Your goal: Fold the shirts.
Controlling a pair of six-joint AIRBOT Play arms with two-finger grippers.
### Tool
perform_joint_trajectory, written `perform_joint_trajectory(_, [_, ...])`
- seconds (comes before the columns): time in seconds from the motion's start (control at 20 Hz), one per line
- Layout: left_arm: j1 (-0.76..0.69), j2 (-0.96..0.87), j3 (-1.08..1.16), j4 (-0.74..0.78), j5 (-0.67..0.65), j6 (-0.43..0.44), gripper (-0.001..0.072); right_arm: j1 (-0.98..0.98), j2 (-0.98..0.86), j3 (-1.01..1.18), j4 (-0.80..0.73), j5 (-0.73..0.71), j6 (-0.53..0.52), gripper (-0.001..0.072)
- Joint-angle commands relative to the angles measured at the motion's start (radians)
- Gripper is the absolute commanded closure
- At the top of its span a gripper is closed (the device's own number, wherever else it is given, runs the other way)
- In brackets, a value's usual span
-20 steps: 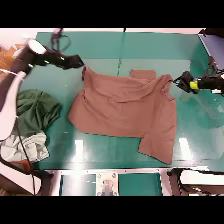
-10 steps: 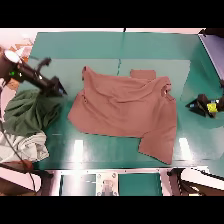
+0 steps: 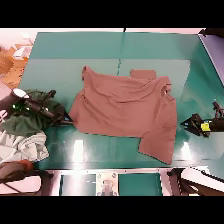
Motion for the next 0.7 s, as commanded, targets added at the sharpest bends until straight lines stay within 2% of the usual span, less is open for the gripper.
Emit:
perform_joint_trajectory(0.0, [0.001,0.017,-0.122,-0.026,0.061,0.018,0.0334,0.004,-0.062,-0.022,0.042,-0.032,-0.027,0.0316])
perform_joint_trajectory(0.2, [-0.013,0.017,-0.182,-0.095,0.099,0.045,0.0334,0.061,-0.143,-0.022,0.204,-0.054,-0.097,0.0316])
perform_joint_trajectory(0.35, [-0.113,0.017,-0.203,-0.124,0.159,0.051,0.0334,0.134,-0.181,-0.022,0.216,-0.070,-0.119,0.0339])
perform_joint_trajectory(0.4, [-0.148,0.017,-0.203,-0.125,0.179,0.050,0.0334,0.145,-0.183,-0.019,0.216,-0.074,-0.127,0.0398])
perform_joint_trajectory(0.5, [-0.203,0.017,-0.202,-0.126,0.215,0.043,0.0334,0.144,-0.183,-0.011,0.216,-0.073,-0.126,0.0400])
perform_joint_trajectory(0.65, [-0.209,0.017,-0.201,-0.128,0.276,0.021,0.0335,0.143,-0.183,-0.007,0.216,-0.073,-0.126,0.0419])
